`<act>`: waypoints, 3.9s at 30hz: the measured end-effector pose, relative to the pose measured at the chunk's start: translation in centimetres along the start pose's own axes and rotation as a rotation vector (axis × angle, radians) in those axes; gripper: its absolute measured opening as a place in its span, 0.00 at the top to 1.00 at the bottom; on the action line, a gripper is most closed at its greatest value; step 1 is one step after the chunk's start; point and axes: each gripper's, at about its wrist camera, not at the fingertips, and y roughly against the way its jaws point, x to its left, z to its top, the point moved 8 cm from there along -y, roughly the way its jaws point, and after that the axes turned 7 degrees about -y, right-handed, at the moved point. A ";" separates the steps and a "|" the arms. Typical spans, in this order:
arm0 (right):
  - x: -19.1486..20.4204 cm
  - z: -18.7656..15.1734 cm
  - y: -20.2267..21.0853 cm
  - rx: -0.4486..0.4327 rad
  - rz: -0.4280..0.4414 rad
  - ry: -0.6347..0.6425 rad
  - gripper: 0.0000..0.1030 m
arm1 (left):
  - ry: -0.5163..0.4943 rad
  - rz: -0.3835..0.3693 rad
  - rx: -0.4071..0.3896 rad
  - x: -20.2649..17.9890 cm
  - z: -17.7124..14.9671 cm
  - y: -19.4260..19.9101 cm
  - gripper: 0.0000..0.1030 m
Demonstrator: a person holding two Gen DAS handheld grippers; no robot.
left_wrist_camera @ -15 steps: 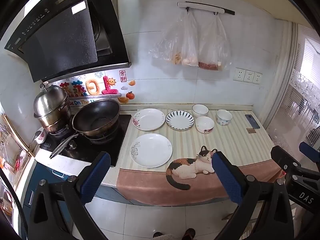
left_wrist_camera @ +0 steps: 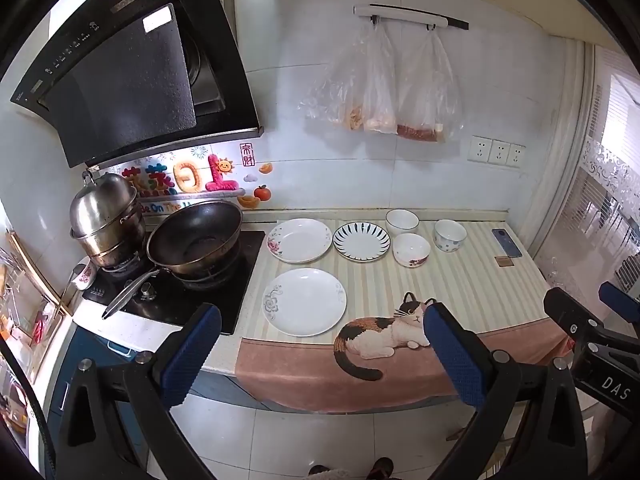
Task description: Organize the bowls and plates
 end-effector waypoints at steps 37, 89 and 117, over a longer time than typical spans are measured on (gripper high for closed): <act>-1.1 0.2 1.7 -0.017 0.012 -0.012 0.00 | -0.016 0.019 -0.017 0.4 0.4 0.8 0.00; -0.5 1.0 0.9 -0.021 0.018 -0.040 0.00 | 0.000 0.023 -0.011 2.0 1.3 -1.7 0.00; 8.5 -9.8 -44.8 0.626 0.267 -0.011 0.00 | 0.219 0.001 0.617 13.2 -10.3 -42.7 0.07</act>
